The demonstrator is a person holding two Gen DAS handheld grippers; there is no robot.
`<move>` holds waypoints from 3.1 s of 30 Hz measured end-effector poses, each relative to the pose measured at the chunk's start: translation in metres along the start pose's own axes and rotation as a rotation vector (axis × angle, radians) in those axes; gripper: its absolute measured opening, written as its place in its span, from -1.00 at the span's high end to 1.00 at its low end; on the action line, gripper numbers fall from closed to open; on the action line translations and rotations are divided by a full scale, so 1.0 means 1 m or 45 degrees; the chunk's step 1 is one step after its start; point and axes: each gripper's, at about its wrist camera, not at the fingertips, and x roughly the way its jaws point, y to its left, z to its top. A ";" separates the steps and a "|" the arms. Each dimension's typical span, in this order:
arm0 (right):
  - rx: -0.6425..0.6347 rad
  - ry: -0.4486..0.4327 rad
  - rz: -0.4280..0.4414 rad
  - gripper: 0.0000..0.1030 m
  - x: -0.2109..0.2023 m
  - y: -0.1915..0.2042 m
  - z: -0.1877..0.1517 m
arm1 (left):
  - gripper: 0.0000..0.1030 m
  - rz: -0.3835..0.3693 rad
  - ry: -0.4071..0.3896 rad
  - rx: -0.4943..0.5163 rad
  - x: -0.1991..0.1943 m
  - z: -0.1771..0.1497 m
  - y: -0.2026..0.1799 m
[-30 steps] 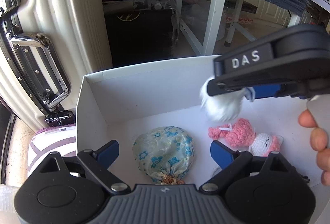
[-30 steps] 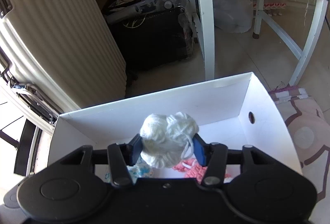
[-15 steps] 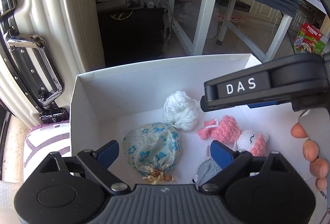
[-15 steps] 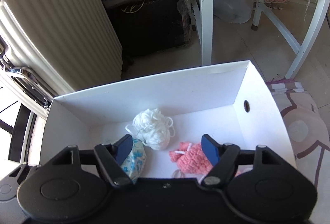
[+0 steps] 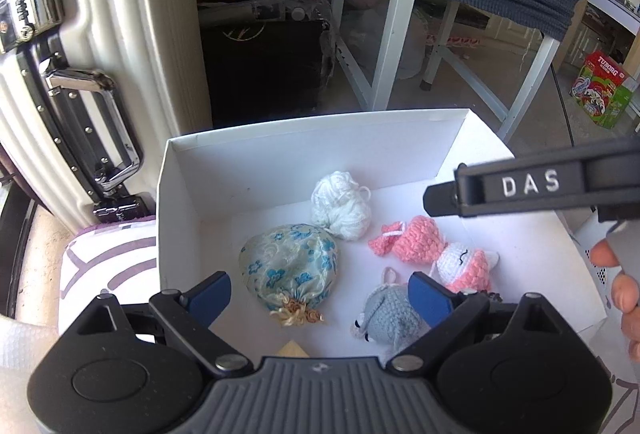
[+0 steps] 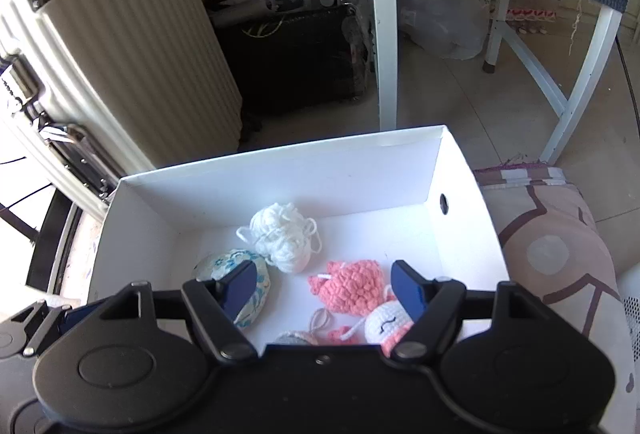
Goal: Organize objects
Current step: 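Open the left tool to drop the pouch while the right tool drops the yarn into the box, then withdraw both tools from the box toward the wooden block and rope, then grasp the wooden oval block with the left tool while the right tool grasps the twisted rope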
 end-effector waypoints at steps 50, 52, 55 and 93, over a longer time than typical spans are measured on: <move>-0.241 -0.378 -0.047 -0.90 -0.240 -0.071 -0.134 | -0.88 0.183 -0.223 -0.189 -0.218 -0.088 -0.068; -0.242 -0.382 -0.049 -0.92 -0.244 -0.075 -0.140 | -0.89 0.190 -0.229 -0.187 -0.224 -0.092 -0.071; -0.228 -0.379 -0.042 -0.95 -0.249 -0.082 -0.147 | -0.89 0.201 -0.231 -0.181 -0.229 -0.096 -0.077; -0.264 -0.302 0.018 -1.00 -0.237 -0.102 -0.161 | -0.90 0.218 -0.182 -0.170 -0.202 -0.120 -0.092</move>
